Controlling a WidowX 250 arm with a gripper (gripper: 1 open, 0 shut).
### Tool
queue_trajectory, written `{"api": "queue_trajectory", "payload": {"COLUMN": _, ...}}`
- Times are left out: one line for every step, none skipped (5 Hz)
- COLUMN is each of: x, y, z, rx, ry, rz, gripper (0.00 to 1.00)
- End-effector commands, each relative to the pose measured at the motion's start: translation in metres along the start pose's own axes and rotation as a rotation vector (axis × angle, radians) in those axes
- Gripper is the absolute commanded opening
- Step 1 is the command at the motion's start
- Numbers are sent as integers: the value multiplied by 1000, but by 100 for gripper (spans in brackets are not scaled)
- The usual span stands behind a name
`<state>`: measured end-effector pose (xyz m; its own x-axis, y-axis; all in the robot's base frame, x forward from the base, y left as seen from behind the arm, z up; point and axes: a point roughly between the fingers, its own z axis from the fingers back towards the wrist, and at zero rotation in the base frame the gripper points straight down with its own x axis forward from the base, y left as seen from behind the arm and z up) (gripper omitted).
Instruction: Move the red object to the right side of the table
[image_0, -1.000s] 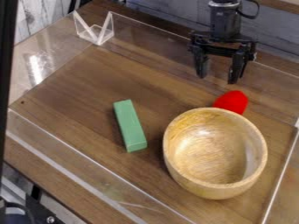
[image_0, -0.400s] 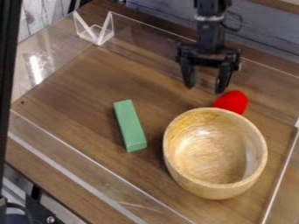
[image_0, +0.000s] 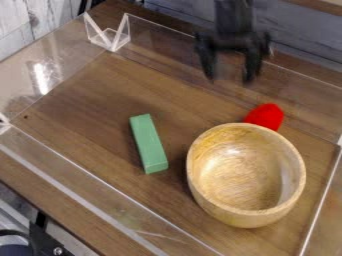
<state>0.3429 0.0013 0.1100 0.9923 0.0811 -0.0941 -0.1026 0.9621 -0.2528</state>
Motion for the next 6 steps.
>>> {"api": "queue_trajectory", "payload": {"x": -5, "y": 19, "z": 36, "rx": 7, "ry": -85, "rz": -15, "gripper": 0}}
{"api": "queue_trajectory", "payload": {"x": -8, "y": 12, "z": 40, "rx": 6, "ry": -125, "rz": 62, "gripper": 100}}
{"api": "queue_trajectory", "payload": {"x": -14, "y": 2, "z": 49, "rx": 6, "ry": -186, "rz": 132, "gripper": 100}}
{"api": "queue_trajectory", "payload": {"x": -14, "y": 5, "z": 55, "rx": 9, "ry": -250, "rz": 181, "gripper": 100}}
{"api": "queue_trajectory", "payload": {"x": -18, "y": 10, "z": 54, "rx": 14, "ry": -272, "rz": 185, "gripper": 100}}
{"api": "queue_trajectory", "payload": {"x": -22, "y": 17, "z": 54, "rx": 18, "ry": -297, "rz": 173, "gripper": 100}}
